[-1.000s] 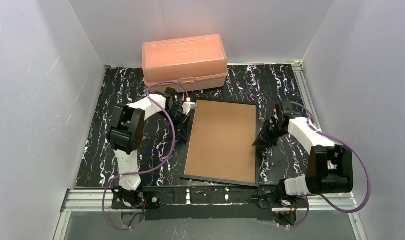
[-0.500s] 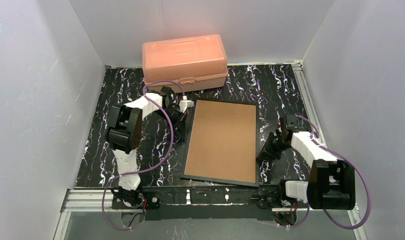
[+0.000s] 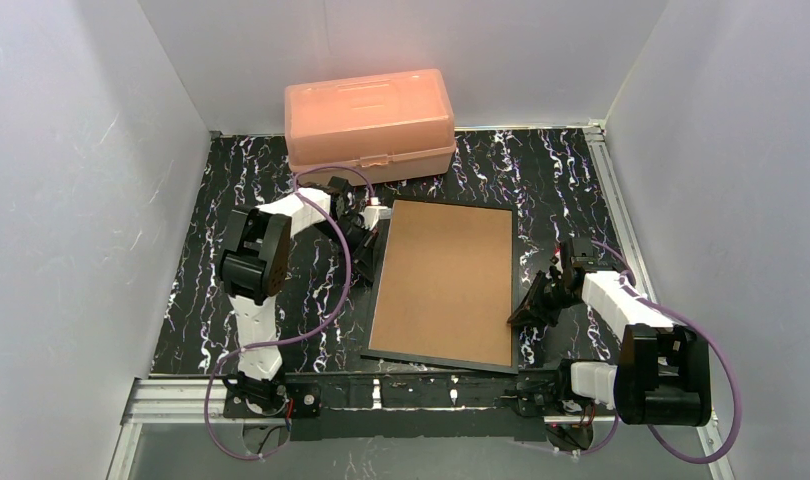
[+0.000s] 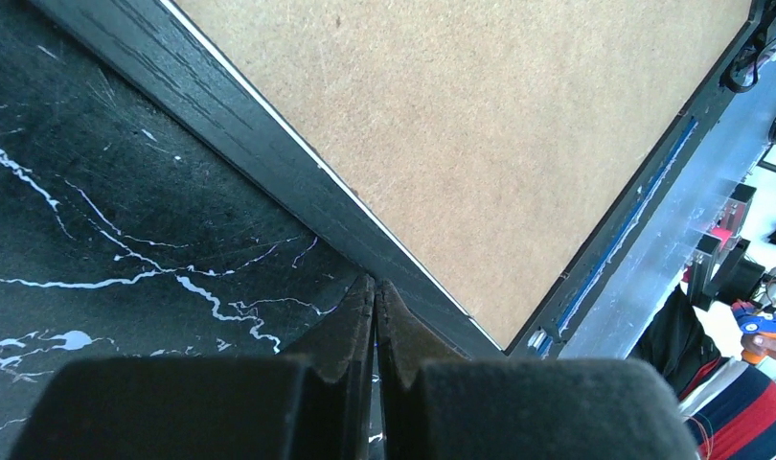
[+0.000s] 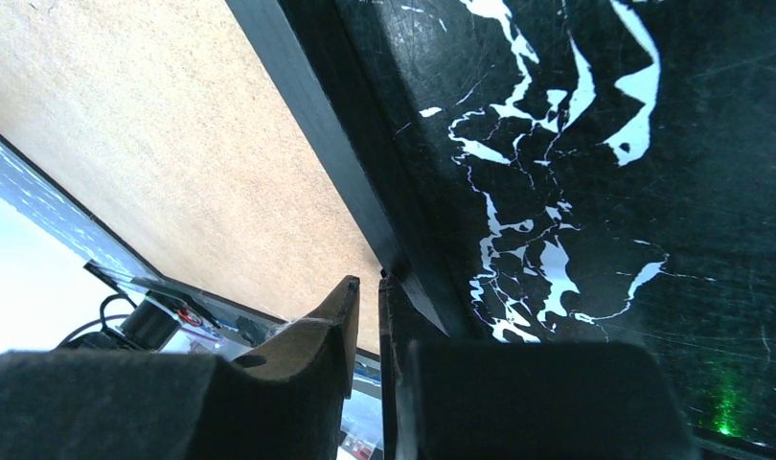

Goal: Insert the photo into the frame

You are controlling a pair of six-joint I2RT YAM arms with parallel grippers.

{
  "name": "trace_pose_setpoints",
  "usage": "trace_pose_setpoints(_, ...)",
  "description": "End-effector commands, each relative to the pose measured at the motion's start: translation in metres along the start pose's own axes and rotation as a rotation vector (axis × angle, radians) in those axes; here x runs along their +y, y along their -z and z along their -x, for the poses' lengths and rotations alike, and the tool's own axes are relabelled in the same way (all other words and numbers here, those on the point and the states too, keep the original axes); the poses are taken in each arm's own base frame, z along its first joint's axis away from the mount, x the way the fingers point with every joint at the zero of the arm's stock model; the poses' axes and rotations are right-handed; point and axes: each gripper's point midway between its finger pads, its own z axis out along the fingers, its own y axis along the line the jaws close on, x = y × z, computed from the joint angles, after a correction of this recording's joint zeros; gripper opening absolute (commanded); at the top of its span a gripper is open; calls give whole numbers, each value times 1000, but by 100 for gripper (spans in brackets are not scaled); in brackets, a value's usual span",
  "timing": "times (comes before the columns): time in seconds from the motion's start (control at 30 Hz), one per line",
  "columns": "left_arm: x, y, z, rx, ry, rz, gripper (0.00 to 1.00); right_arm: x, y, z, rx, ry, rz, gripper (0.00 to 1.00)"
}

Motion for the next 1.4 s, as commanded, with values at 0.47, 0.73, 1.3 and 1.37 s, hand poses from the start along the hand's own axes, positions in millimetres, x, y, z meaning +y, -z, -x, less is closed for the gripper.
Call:
trace_pose_setpoints(0.47, -4, -9, 1, 18, -10, -23, 0, -10, -10, 3, -8, -7, -32, 21)
trace_pose_setpoints(0.73, -5, -13, 2, 21, -12, -26, 0, -14, -12, 0, 1, -9, -42, 21)
trace_pose_setpoints(1.3, -7, -17, 3, 28, -12, -34, 0, -21, -21, -4, 29, -1, -79, 21)
trace_pose_setpoints(1.37, -7, -17, 4, 26, -16, -31, 0, -20, -21, -3, 26, 1, -76, 21)
